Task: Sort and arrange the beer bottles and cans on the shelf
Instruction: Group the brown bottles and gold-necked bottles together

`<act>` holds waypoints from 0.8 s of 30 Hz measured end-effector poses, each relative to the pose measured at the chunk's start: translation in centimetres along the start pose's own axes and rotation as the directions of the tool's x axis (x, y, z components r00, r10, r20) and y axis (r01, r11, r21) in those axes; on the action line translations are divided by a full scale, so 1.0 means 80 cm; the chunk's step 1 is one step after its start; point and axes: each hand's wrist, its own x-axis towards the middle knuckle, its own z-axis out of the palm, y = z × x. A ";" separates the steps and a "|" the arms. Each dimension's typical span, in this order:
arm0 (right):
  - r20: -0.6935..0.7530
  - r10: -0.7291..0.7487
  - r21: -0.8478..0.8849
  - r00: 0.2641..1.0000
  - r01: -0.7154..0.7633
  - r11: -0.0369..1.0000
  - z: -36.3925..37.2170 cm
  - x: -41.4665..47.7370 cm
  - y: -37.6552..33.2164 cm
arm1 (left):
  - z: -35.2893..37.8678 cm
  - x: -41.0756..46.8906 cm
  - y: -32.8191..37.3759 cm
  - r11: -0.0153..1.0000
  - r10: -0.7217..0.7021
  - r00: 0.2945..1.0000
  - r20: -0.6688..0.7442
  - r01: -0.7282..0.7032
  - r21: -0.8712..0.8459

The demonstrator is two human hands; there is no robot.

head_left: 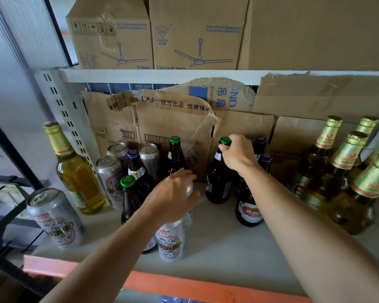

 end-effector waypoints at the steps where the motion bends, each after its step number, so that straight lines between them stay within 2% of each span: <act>1: 0.050 -0.009 -0.009 0.999 0.010 1.000 -0.005 0.002 -0.001 | 0.000 -0.001 0.000 1.000 -0.003 1.000 0.001 0.003 0.000; 3: 0.139 -0.032 -0.057 0.990 0.040 0.998 -0.012 0.006 -0.005 | 0.000 -0.001 0.000 1.000 -0.011 1.000 0.004 0.011 -0.003; 5: 0.154 -0.040 -0.091 0.987 0.055 0.994 -0.015 0.007 -0.009 | 0.000 -0.001 0.000 1.000 -0.016 1.000 0.005 0.017 -0.007; 12: -0.017 -0.023 -0.149 1.000 0.020 0.989 -0.010 -0.005 -0.014 | 0.000 -0.001 0.000 1.000 -0.016 1.000 0.004 0.016 -0.009; 20: 0.134 -0.040 -0.206 0.990 0.067 0.976 -0.025 0.006 -0.016 | 0.001 0.001 -0.001 1.000 -0.010 1.000 0.009 0.010 -0.021; 24: 0.135 -0.070 -0.237 0.988 0.101 0.966 -0.026 0.001 -0.017 | 0.000 0.001 0.000 1.000 -0.009 1.000 0.004 0.009 -0.020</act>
